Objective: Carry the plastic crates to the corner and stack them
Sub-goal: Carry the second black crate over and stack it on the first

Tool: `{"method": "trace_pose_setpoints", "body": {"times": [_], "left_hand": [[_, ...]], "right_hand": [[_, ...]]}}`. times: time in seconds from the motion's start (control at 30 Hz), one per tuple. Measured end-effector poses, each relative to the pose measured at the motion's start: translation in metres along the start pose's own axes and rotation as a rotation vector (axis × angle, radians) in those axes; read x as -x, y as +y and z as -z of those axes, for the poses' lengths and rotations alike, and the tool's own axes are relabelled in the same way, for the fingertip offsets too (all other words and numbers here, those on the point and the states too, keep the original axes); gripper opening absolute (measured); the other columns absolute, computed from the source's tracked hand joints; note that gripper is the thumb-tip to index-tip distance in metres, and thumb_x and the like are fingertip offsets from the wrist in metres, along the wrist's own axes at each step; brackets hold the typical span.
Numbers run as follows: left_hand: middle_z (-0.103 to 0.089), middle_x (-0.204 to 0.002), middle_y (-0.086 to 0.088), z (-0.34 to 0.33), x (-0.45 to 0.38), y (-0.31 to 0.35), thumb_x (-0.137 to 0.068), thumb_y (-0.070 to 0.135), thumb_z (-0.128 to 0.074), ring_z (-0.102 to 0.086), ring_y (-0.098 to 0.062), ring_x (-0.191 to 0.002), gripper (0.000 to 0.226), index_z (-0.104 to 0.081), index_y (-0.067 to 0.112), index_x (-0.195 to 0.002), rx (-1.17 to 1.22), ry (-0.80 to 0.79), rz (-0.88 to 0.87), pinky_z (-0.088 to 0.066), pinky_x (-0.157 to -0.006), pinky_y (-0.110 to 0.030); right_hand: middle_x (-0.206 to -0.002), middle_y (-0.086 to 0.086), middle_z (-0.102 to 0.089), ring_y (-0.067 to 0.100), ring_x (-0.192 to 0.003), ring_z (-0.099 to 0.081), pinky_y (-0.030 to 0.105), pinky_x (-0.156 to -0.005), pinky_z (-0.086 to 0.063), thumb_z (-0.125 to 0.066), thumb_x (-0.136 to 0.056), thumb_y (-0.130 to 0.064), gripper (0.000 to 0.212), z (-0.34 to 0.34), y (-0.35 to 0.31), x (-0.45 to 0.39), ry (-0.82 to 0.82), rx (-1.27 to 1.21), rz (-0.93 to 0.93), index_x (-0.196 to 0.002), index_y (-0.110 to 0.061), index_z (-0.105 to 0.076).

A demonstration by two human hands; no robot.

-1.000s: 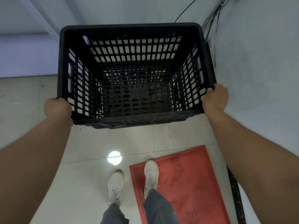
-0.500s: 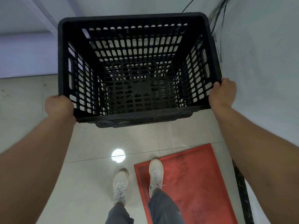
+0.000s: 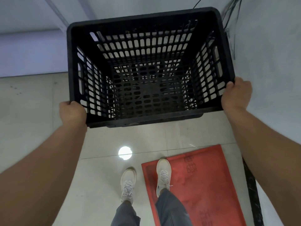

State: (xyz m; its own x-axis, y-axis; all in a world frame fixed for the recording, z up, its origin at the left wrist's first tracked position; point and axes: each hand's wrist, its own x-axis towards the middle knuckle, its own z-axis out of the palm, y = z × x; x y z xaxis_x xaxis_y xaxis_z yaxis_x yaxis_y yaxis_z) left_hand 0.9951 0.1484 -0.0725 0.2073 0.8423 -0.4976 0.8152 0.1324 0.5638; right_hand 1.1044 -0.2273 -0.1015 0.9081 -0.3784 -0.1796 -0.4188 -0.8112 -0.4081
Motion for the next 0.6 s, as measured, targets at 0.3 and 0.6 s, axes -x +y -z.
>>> {"method": "trace_pose_setpoints", "body": {"times": [0.3, 0.6], "left_hand": [[-0.051, -0.132, -0.018, 0.0, 0.002, -0.004, -0.098, 0.015, -0.028, -0.051, -0.031, -0.108, 0.039, -0.042, 0.008, -0.133, -0.057, -0.011, -0.069, -0.038, -0.083, -0.033], [-0.049, -0.132, -0.022, -0.003, -0.007, -0.009, -0.099, 0.016, -0.027, -0.049, -0.038, -0.118, 0.04, -0.04, 0.008, -0.136, -0.121, -0.013, -0.094, -0.04, -0.089, -0.04]], "right_hand": [[-0.124, 0.032, -0.048, 0.043, -0.117, -0.043, 0.045, -0.101, -0.033, -0.033, -0.1, -0.012, 0.035, -0.003, -0.005, 0.01, 0.049, 0.092, 0.036, -0.125, 0.006, -0.05], [-0.128, 0.026, -0.047, 0.038, -0.121, -0.041, 0.041, -0.093, -0.038, -0.032, -0.101, -0.014, 0.035, -0.001, -0.007, 0.011, 0.029, 0.117, 0.009, -0.131, -0.001, -0.045]]}}
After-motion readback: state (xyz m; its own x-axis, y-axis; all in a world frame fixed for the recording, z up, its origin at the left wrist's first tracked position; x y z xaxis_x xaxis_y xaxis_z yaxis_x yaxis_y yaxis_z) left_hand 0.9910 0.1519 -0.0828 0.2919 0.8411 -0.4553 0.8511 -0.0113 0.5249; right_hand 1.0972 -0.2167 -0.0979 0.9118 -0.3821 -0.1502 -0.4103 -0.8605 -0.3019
